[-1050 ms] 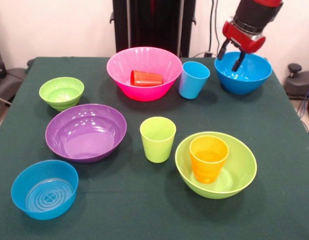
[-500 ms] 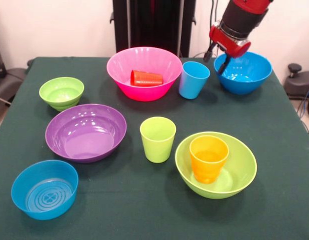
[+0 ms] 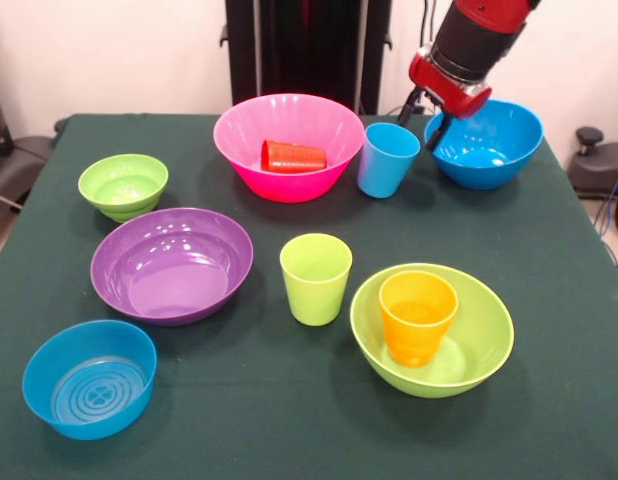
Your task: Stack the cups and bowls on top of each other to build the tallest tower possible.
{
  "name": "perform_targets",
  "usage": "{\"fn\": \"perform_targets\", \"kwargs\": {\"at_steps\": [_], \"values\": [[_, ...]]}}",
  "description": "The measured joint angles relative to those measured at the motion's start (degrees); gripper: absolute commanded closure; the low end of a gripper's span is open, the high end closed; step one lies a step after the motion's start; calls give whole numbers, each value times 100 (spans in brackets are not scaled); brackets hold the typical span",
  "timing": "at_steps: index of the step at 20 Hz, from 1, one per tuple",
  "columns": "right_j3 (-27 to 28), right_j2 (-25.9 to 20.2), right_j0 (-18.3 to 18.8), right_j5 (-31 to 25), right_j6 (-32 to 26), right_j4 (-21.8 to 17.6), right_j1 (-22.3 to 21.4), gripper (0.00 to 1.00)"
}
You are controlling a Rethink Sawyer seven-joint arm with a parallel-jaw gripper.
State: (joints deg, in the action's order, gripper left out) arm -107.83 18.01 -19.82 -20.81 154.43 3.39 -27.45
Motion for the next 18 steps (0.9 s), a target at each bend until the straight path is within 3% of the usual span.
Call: {"fn": "perform_targets", "kwargs": {"at_steps": [18], "values": [[-1, -8, 2, -1, 0, -182, -16, 0]]}}
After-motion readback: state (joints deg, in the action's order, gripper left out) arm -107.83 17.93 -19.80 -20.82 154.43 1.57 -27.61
